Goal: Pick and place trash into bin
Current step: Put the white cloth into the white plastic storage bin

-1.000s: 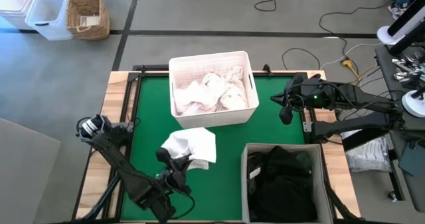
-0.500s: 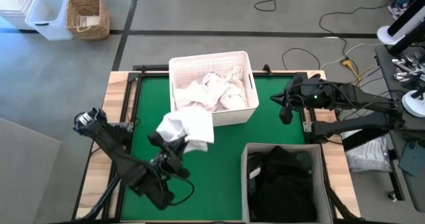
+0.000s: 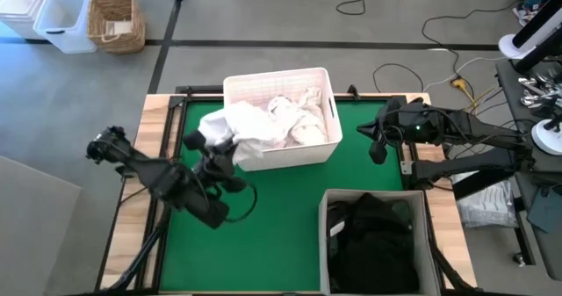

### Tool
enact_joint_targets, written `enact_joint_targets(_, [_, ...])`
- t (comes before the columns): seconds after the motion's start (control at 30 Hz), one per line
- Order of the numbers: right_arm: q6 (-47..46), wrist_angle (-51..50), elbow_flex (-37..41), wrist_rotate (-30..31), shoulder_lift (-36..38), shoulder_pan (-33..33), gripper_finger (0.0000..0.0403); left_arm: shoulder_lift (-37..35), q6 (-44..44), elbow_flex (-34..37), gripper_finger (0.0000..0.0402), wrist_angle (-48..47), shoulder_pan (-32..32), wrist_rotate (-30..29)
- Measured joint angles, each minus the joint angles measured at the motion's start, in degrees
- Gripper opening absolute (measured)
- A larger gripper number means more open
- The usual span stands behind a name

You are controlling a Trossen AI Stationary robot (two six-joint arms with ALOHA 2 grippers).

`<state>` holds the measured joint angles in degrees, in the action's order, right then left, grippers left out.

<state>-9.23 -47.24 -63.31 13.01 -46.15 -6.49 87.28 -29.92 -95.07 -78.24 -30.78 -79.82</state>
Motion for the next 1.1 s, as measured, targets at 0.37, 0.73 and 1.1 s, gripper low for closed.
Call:
enact_joint_targets(0.37, [0.4, 0.0, 0.0, 0.0, 0.0, 0.0, 0.0013, -5.2, 34.6, 0.0, 0.0002, 26.1, 15.2, 24.9])
enact_joint_targets(0.73, [0.3, 0.0, 0.0, 0.0, 0.0, 0.0, 0.0013, -3.6, 54.2, 0.1, 0.0002, 43.4, 31.0, 48.9])
enact_joint_targets(1.1, [-0.7, 0.0, 0.0, 0.0, 0.0, 0.0, 0.0013, -2.2, 51.4, 0.1, 0.0002, 46.1, 45.4, 59.7])
